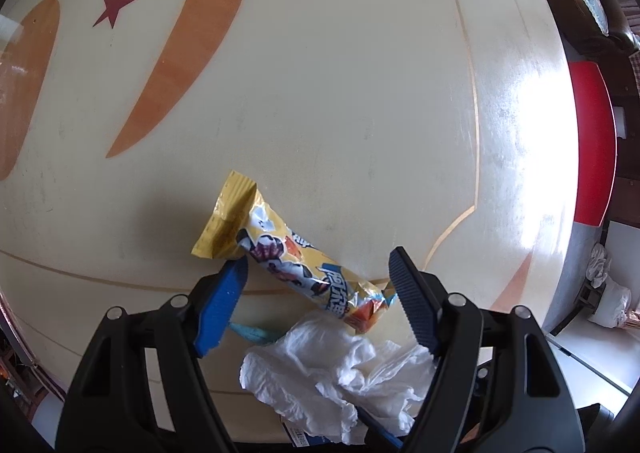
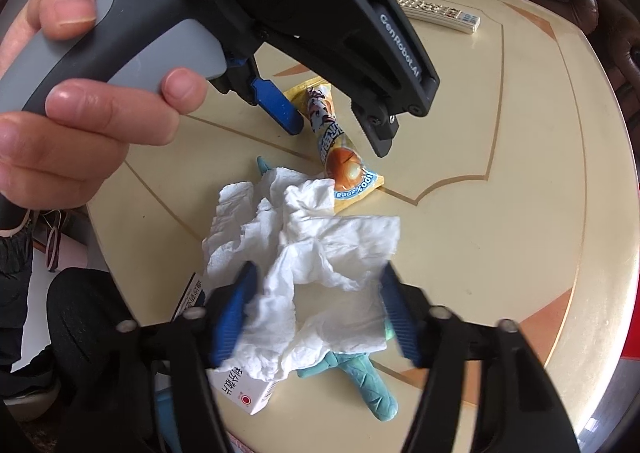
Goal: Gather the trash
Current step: 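Grasp the yellow snack wrapper with the left tool while the right tool grasps the white tissue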
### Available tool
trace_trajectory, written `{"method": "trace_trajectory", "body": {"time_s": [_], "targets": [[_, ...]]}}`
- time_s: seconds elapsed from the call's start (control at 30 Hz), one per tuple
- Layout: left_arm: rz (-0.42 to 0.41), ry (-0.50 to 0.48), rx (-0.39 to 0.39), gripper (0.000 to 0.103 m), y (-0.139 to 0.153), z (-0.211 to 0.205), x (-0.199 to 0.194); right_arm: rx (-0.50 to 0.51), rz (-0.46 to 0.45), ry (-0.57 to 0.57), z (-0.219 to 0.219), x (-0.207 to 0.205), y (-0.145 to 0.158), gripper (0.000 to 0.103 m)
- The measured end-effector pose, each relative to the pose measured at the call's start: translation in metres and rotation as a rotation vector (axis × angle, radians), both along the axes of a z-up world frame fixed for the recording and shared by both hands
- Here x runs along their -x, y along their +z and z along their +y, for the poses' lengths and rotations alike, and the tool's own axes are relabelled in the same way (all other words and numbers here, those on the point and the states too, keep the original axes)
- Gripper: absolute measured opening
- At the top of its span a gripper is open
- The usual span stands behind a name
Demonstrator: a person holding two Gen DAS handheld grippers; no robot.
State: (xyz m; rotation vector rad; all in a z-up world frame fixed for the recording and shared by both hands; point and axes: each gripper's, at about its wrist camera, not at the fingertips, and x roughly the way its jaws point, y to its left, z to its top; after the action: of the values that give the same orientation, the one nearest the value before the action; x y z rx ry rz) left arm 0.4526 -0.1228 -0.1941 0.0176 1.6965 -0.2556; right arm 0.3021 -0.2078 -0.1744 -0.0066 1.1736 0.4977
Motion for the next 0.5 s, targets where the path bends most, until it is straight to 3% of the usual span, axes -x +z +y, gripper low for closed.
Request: {"method": "trace_trajectory", "body": {"time_s": [0.13, 0.2, 0.37, 0.4, 0.5], "targets": [[-0.008, 0.007, 0.001, 0.065, 0.002, -0.002, -0.008, -0.009, -0.002, -0.007, -0.003, 0.001, -0.002, 0.046], [-0.017, 0.01, -0.001, 0.052, 0.003, -0.002, -0.01, -0.018, -0.007, -0.014, -0.005, 0.002, 0.0, 0.038], [-0.02, 0.007, -0.008, 0.038, 0.007, -0.005, -0.012, -0.048, -0.006, -0.036, -0.015, 0.003, 0.003, 0.022], [-0.018, 0.008, -0.004, 0.031, 0.009, -0.006, -0.013, -0.046, -0.011, -0.042, -0.016, 0.004, 0.003, 0.021], [-0.012, 0.0, 0.0, 0.026, 0.009, -0.01, -0.014, -0.056, -0.014, -0.046, -0.019, 0.005, 0.006, 0.019]]}}
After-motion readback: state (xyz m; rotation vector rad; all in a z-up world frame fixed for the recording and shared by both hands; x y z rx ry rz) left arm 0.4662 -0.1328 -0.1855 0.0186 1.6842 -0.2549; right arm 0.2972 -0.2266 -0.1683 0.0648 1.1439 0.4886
